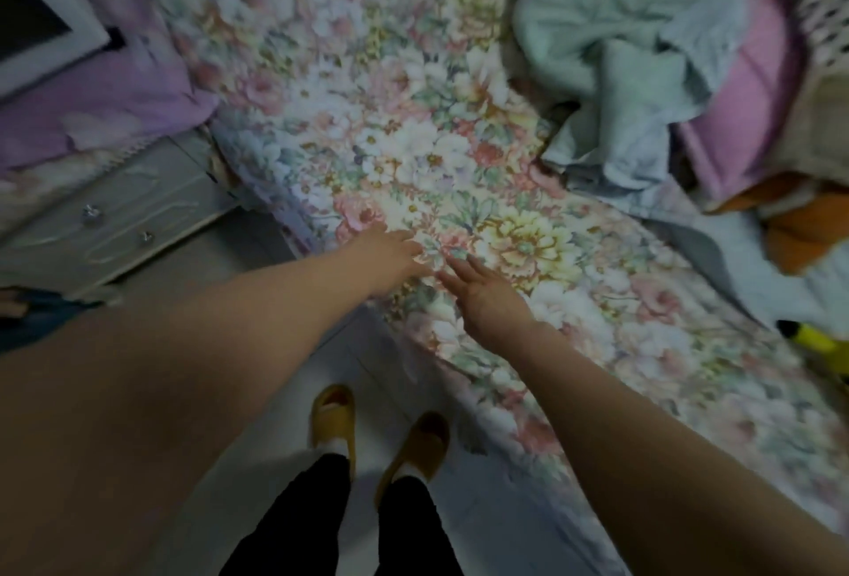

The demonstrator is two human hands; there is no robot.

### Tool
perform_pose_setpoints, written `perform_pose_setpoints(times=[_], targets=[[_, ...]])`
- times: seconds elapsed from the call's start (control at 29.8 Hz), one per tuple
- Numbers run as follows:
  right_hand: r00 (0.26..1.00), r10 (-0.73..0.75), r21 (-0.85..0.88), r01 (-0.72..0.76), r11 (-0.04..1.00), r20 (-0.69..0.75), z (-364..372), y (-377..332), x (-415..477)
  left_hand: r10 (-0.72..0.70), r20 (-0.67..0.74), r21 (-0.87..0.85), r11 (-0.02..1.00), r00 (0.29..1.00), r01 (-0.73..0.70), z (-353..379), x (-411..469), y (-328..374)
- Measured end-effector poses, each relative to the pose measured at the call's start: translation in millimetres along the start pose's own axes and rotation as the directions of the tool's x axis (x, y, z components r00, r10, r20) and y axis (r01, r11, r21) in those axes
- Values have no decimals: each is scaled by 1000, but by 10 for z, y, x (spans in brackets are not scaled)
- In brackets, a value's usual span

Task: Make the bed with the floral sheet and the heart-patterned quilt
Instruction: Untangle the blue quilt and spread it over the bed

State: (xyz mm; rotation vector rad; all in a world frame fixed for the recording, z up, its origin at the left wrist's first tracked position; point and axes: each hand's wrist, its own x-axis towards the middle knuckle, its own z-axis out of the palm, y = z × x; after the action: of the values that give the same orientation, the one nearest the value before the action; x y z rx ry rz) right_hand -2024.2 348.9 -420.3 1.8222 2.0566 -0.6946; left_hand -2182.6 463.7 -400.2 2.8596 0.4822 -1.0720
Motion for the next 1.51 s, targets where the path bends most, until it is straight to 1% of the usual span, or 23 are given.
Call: perform_pose_setpoints(times=[0.03,0.13,0.23,0.34,0.44,0.5,0.54,0.6,0.64,0.7,0.77,0.84,0.91,1.01,1.07,1.11,1.17,1.24,1.31,1.37,1.41,1.47,1.51], targets=[[1000,11,19,-11,1000,-9,-182,-16,-193,9,-15,-10,1000,1000,-10,-118,-173,77],[993,61,19,-59,998,-104,-636,-96,-721,-44,-65,-55,998,997,41,-492,-661,198],[988,83,22,-81,996,-130,-852,-182,-988,-91,-75,-89,992,993,84,-741,-929,303],[975,99,2,-101,995,-199,-1222,-285,-1335,-156,-183,-148,980,971,130,-1159,-1313,390],[972,104,-22,-111,994,-210,-1399,-307,-1509,-112,-217,-142,986,970,83,-1437,-1462,531],[959,125,14,-126,992,-253,-1476,-367,-1745,-78,-250,-84,995,965,59,-1580,-1518,673],[957,121,12,-122,992,-263,-1477,-361,-1789,-82,-266,-93,994,960,59,-1593,-1526,693],[948,164,20,-165,986,-273,-1410,-301,-1958,-8,-278,-58,998,961,-9,-1711,-1560,785],[943,251,46,-247,968,-220,-1188,-133,-2453,86,-268,-18,995,960,-94,-1841,-1481,1264],[941,256,59,-249,967,-220,-949,4,-2604,99,-284,60,995,954,-85,-1811,-1463,1438],[945,251,59,-244,968,-208,-698,93,-2848,60,-272,81,996,960,-40,-1760,-1450,1721],[965,180,27,-178,984,-188,-499,272,-3090,14,-222,20,1000,975,-10,-1680,-1413,2128],[971,137,3,-139,990,-194,-377,316,-3187,-15,-218,-10,1000,976,13,-1572,-1389,2309],[984,117,7,-117,993,-138,-204,459,-3514,-44,-203,-49,998,978,35,-1448,-1344,2734],[991,89,32,-86,996,-100,-31,486,-3724,-58,-140,-109,993,988,43,-1334,-1406,3084],[988,104,45,-99,994,-117,32,515,-3785,-54,-138,-140,989,989,34,-1289,-1382,3171],[982,147,63,-140,988,-116,172,498,-3873,-37,-141,-147,989,989,16,-1112,-1392,3309],[982,159,94,-150,984,-99,320,476,-3926,-9,-88,-142,990,996,-3,-959,-1377,3429],[985,171,119,-165,979,-37,535,459,-3960,25,-28,-152,988,999,-29,-799,-1325,3571],[981,191,138,-193,971,27,684,452,-3971,45,-27,-191,980,999,-49,-679,-1287,3645],[979,197,134,-202,970,54,762,460,-3935,50,-61,-230,971,997,-63,-600,-1240,3678],[978,201,128,-207,970,59,911,472,-3852,39,-236,-344,931,971,-121,-462,-1145,3748],[975,212,145,-219,965,65,1126,465,-3792,28,-270,-381,915,962,-133,-320,-1040,3823]])
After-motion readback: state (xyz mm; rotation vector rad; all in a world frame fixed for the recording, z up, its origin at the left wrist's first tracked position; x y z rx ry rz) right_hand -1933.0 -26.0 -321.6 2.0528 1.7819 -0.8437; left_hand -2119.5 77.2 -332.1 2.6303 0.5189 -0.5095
